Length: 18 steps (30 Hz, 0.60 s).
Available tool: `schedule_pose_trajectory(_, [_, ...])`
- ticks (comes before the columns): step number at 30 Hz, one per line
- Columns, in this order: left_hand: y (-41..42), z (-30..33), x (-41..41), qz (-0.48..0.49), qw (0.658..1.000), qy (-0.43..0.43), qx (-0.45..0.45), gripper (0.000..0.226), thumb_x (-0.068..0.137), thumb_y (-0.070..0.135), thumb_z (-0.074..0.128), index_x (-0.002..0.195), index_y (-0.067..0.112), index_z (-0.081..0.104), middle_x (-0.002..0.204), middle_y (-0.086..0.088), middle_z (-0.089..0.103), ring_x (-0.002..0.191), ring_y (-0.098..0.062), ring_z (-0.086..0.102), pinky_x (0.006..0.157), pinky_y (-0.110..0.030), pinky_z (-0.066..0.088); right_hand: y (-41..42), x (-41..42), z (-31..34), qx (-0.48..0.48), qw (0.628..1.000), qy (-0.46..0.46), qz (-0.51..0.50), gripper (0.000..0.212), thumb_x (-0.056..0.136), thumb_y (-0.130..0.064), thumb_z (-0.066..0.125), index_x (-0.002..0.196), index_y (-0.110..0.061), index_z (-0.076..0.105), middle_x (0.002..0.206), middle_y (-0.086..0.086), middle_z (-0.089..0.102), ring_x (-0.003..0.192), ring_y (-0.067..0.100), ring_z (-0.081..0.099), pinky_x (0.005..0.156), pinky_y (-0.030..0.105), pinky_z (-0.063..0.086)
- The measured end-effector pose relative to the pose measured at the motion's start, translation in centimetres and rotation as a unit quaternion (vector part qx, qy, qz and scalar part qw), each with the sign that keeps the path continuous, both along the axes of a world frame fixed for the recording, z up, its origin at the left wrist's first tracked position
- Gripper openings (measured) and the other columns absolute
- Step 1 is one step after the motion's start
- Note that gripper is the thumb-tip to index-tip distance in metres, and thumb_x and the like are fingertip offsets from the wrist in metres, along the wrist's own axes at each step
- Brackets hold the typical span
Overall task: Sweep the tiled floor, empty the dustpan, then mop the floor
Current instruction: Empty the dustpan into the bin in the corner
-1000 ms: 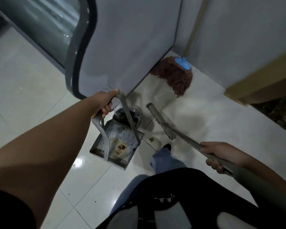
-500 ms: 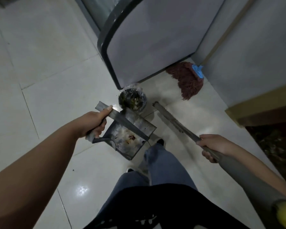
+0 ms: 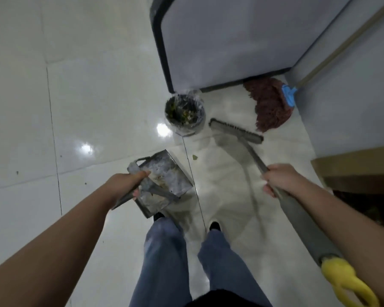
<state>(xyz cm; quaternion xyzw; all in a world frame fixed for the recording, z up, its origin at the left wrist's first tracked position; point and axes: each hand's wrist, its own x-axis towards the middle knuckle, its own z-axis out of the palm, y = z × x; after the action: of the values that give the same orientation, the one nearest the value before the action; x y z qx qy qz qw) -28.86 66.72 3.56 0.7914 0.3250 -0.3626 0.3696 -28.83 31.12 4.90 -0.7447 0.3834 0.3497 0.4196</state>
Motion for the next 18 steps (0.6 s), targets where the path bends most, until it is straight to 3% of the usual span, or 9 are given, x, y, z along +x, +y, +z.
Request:
schedule_pose_trajectory(2, [-0.8, -2.2, -1.8, 0.044, 0.999, 0.011, -0.002, 0.041, 0.082, 0.043, 0.063, 0.073, 0.003, 0.066, 0.072, -0.014, 0.064, 0.064, -0.020, 0.056, 0.058, -0.027, 0.040, -1.2, 0.8, -2.2, 0.021, 0.999, 0.013, -0.021, 0.021, 0.089, 0.011, 0.046, 0.075, -0.005, 0.046, 0.050, 0.019, 0.052, 0.028, 0.019, 0.054, 0.027, 0.016, 0.041])
schedule_pose_trajectory(4, [-1.4, -4.5, -3.7, 0.063, 0.998, 0.030, -0.003, 0.037, 0.084, 0.037, 0.062, 0.067, 0.004, 0.063, 0.065, -0.011, 0.061, 0.059, -0.019, 0.054, 0.052, -0.025, 0.038, -2.0, 1.5, -4.6, 0.032, 0.998, 0.019, -0.047, 0.016, 0.090, 0.011, 0.045, 0.088, -0.006, 0.046, 0.064, 0.020, 0.050, 0.036, 0.023, 0.053, 0.032, 0.018, 0.043])
schedule_pose_trajectory(6, [-1.6, -7.1, -5.7, 0.091, 0.995, 0.041, 0.000, 0.037, 0.084, 0.036, 0.062, 0.063, 0.005, 0.061, 0.058, -0.008, 0.060, 0.057, -0.020, 0.054, 0.049, -0.023, 0.037, -2.0, 1.7, -7.2, 0.042, 0.997, 0.024, -0.054, 0.015, 0.091, 0.008, 0.042, 0.086, -0.006, 0.043, 0.064, 0.018, 0.046, 0.038, 0.020, 0.043, 0.036, 0.022, 0.036])
schedule_pose_trajectory(9, [-1.3, -9.6, -7.5, 0.138, 0.989, 0.040, -0.034, 0.036, 0.086, 0.037, 0.063, 0.063, 0.008, 0.061, 0.054, -0.005, 0.061, 0.053, -0.015, 0.055, 0.052, -0.022, 0.039, -1.4, 0.4, -10.6, 0.106, 0.977, 0.068, -0.171, 0.029, 0.098, -0.003, 0.036, 0.070, -0.012, 0.035, 0.063, 0.011, 0.035, 0.021, 0.008, 0.035, 0.029, 0.009, 0.030])
schedule_pose_trajectory(12, [-1.4, -11.9, -8.9, 0.174, 0.982, 0.028, -0.071, 0.044, 0.087, 0.040, 0.060, 0.057, 0.009, 0.057, 0.040, 0.004, 0.056, 0.041, -0.007, 0.053, 0.051, -0.019, 0.039, 0.8, -2.7, -13.0, 0.133, 0.966, 0.085, -0.205, 0.026, 0.098, -0.006, 0.032, 0.075, -0.015, 0.042, 0.063, 0.009, 0.034, 0.020, 0.008, 0.033, 0.030, 0.008, 0.031])
schedule_pose_trajectory(15, [-2.2, -13.2, -10.3, 0.193, 0.980, -0.023, -0.041, 0.048, 0.086, 0.042, 0.060, 0.056, 0.005, 0.053, 0.031, 0.009, 0.048, 0.029, 0.001, 0.047, 0.033, -0.008, 0.036, 2.5, -6.3, -13.5, 0.099, 0.985, 0.079, -0.121, 0.033, 0.095, -0.002, 0.028, 0.112, -0.019, 0.050, 0.053, 0.009, 0.036, 0.023, 0.013, 0.034, 0.030, 0.012, 0.031])
schedule_pose_trajectory(18, [-3.1, -14.2, -11.3, 0.175, 0.983, -0.052, -0.017, 0.051, 0.085, 0.050, 0.056, 0.062, 0.005, 0.054, 0.048, 0.001, 0.054, 0.054, -0.013, 0.055, 0.040, -0.013, 0.040, 3.5, -9.0, -12.6, 0.068, 0.992, 0.105, -0.001, 0.054, 0.095, -0.003, 0.029, 0.145, -0.023, 0.031, 0.048, 0.009, 0.041, 0.034, 0.019, 0.038, 0.033, 0.018, 0.034])
